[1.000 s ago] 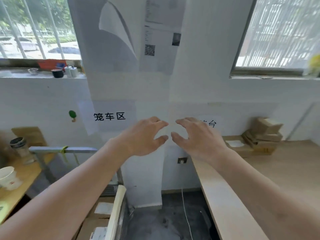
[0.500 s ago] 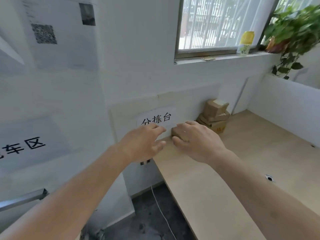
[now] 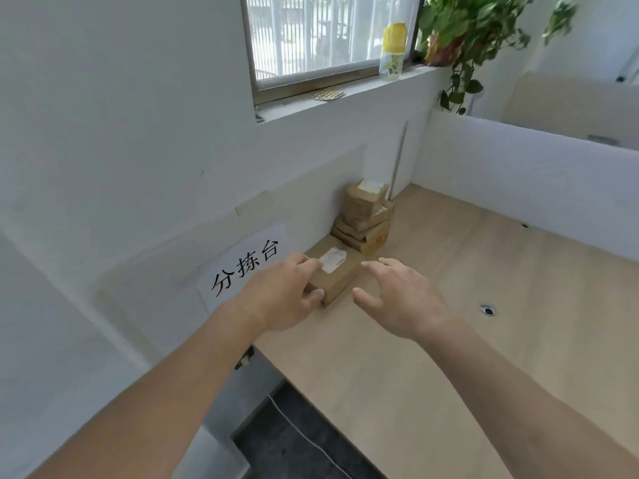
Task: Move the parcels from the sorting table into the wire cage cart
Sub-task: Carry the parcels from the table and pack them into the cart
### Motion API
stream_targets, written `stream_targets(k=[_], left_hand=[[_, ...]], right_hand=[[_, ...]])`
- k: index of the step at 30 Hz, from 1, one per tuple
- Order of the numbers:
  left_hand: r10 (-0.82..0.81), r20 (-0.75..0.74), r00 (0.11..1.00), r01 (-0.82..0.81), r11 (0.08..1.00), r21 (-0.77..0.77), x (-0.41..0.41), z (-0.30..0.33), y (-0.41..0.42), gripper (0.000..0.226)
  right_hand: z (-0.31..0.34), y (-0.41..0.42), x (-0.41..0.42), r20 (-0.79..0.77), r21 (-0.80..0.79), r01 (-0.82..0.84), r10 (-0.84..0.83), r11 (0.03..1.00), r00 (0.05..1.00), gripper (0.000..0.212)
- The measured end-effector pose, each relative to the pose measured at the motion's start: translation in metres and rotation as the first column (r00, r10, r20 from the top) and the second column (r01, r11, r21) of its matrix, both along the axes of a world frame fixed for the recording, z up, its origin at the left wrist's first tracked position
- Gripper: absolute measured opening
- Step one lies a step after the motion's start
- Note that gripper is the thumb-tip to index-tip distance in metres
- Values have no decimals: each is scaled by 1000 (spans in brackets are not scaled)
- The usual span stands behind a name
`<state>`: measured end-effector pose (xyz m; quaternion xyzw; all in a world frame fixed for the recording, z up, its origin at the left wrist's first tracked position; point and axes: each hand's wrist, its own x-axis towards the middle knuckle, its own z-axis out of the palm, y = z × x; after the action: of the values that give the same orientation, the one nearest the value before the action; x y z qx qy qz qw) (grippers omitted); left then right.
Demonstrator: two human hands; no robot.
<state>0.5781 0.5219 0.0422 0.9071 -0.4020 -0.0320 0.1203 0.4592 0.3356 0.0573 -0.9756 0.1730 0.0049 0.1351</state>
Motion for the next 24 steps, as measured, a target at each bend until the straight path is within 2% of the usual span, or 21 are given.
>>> stream_targets(k=[5, 14, 19, 24], left_hand=[[-40, -20, 999, 40, 999, -7, 39, -18, -42, 57], [-38, -103, 994, 42, 998, 39, 108, -72, -87, 53], [-46, -140, 989, 58, 995, 83, 153, -115, -100, 47], [-65, -254, 965, 82, 995, 59, 211, -176, -112, 47]], right_hand=[[-18, -39, 24, -23, 8, 61, -60, 998, 998, 65], [-65, -89, 83, -89, 86, 67, -59, 994, 994, 63], [-103, -97, 127, -158, 131, 61, -40, 990, 987, 60], [-153, -99, 185, -242, 174, 97, -53, 980, 969, 51]])
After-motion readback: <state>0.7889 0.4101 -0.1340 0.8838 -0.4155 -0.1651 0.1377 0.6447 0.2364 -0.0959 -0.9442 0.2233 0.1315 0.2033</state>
